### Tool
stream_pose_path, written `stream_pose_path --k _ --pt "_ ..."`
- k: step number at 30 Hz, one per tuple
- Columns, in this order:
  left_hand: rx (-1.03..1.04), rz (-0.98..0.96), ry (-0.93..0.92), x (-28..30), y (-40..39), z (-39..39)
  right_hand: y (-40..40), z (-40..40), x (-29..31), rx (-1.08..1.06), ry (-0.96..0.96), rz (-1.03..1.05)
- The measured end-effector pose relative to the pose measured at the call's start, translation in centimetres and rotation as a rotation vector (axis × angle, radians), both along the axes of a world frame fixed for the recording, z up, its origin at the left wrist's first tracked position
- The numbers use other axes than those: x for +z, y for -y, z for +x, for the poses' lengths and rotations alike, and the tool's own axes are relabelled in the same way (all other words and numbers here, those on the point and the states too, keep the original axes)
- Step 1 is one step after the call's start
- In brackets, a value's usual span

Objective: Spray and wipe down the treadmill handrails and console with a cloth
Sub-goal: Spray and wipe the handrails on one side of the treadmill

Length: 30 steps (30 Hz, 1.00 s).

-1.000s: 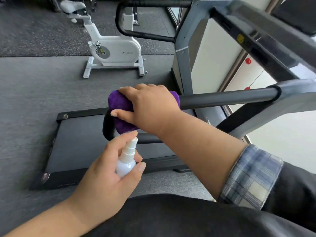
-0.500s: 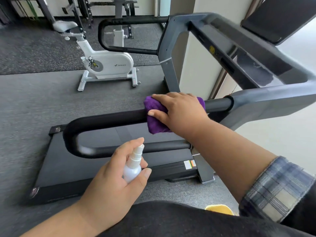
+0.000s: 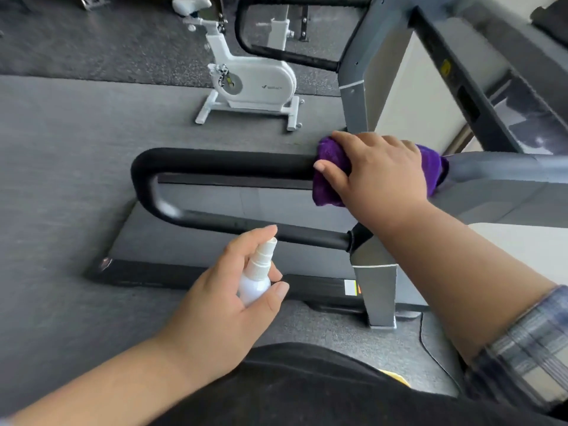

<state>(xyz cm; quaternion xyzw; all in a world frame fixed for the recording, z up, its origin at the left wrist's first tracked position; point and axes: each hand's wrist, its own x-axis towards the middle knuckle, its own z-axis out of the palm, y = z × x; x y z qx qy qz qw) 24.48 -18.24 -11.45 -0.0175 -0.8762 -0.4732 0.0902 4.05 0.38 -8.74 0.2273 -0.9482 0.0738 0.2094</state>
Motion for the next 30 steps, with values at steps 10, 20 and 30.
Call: stream_pose_path --k 10,20,30 --pt "0.120 0.009 -0.024 0.0 6.0 2.4 13.5 1.1 -0.6 0.125 -0.068 0.098" --pt "0.155 0.062 -0.041 -0.7 16.6 3.5 26.8 2.7 -0.8 0.177 -0.079 0.236" --pt "0.085 0.088 -0.043 -2.7 23.5 3.5 32.4 4.1 -1.4 0.186 -0.154 0.574"
